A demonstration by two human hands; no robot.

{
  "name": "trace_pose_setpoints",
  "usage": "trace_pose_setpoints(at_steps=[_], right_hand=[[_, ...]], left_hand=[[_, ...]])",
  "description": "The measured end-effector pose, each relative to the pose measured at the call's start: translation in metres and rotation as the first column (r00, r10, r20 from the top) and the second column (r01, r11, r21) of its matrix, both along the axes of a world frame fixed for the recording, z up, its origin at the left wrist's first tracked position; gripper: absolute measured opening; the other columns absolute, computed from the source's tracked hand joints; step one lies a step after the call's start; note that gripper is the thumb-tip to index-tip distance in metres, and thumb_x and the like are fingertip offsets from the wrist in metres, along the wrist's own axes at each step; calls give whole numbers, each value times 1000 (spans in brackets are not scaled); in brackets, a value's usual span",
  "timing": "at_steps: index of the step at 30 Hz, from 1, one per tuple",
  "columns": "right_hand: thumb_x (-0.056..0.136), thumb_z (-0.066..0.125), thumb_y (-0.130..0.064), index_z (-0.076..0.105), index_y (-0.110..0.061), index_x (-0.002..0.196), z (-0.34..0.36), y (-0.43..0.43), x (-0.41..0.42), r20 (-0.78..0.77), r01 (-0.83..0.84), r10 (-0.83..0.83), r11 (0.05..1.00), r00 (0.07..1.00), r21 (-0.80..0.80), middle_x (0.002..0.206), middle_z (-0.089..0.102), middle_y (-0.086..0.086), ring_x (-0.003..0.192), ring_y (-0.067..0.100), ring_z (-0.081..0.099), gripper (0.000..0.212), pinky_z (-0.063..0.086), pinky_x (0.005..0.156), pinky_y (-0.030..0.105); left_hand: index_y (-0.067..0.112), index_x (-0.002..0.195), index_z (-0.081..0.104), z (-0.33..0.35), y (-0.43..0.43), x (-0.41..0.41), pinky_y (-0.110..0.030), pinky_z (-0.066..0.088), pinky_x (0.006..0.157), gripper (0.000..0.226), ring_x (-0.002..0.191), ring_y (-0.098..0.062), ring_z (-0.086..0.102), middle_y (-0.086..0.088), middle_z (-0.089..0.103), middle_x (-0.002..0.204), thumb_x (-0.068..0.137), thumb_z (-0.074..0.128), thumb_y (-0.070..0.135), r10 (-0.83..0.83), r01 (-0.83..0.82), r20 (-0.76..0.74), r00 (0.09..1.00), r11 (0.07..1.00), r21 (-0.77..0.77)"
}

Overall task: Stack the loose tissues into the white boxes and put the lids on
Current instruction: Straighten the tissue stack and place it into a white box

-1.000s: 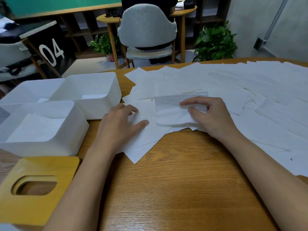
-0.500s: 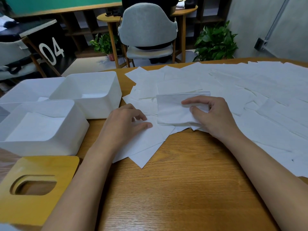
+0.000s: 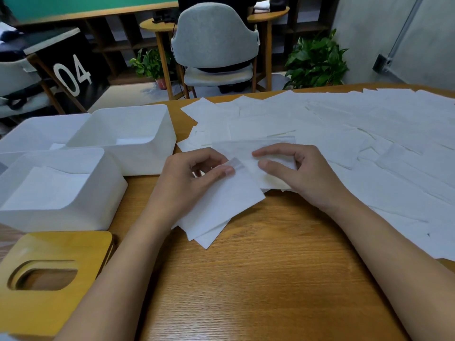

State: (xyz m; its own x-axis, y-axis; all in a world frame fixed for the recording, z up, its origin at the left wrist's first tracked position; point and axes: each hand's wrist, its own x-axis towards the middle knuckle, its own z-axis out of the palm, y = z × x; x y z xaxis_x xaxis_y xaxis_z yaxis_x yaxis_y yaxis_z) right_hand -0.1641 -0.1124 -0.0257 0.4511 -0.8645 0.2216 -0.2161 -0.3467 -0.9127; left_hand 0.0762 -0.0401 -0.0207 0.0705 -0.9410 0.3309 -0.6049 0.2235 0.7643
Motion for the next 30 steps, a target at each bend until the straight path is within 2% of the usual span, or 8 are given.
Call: trace_pose_setpoints(at_steps=[5,10,14,18,20,23,26,30], right_hand=[[92,80,-28,83,-32,97,-4,7,8,-43,-80,82,995,996,62,101,78,-18,100,2,70,7,49,93,26],[93,79,-23,82,-26,98,-2,1,4,-26,-31,34,994,999,103,101,79,-16,99,3,72,7,51,98,31],[92,79,-25,74,-37,119,0,8,7,-56,-132,140,983,989,127,114,75,-17,105,5,70,30,51,92,26],[93,78,-28,44,-58,144,1,13,10,-127,-182,188,982,974,58,144,51,-25,129,9,55,68,47,111,44],[94,76,-28,34,-61,149,1,13,10,-122,-192,196,980,973,45,155,39,-29,140,9,46,77,41,118,47],[95,75,-29,28,-64,150,1,14,10,-144,-200,201,980,969,17,159,32,-30,145,4,40,81,39,119,41],[96,73,-28,27,-64,151,1,15,10,-162,-204,200,979,966,-8,158,30,-33,137,-19,31,80,34,109,18],[99,69,-21,27,-60,152,0,15,11,-148,-194,187,980,971,-36,159,31,-31,139,-13,35,77,34,108,18]], left_hand=[[22,102,79,-3,-2,-16,-22,52,69,20,79,-13,70,6,76,85,86,85,32,11,-16,-92,996,998,-55],[31,119,71,5,4,-7,-19,49,82,34,88,-9,72,11,76,87,88,86,28,17,-18,-38,999,999,-42],[29,121,70,7,4,-10,-20,52,92,39,92,-10,74,10,78,87,86,87,26,-18,16,-39,999,999,-44],[25,120,71,4,3,-12,-13,51,90,40,91,-7,75,9,78,87,84,88,25,-31,29,-32,999,998,-47],[25,119,72,3,2,-12,-16,53,90,39,91,-8,75,9,78,87,83,88,26,-27,25,-37,999,998,-52],[24,117,72,1,1,-14,-21,55,91,37,90,-11,75,8,78,85,83,88,27,-29,25,-66,997,997,-67],[24,114,73,-1,-1,-18,-20,55,90,35,88,-12,75,9,78,84,83,88,26,-22,15,-109,994,998,-62],[26,116,72,-5,-3,-21,-23,55,90,35,91,-13,73,10,76,91,85,87,27,-12,6,-123,992,999,-50]])
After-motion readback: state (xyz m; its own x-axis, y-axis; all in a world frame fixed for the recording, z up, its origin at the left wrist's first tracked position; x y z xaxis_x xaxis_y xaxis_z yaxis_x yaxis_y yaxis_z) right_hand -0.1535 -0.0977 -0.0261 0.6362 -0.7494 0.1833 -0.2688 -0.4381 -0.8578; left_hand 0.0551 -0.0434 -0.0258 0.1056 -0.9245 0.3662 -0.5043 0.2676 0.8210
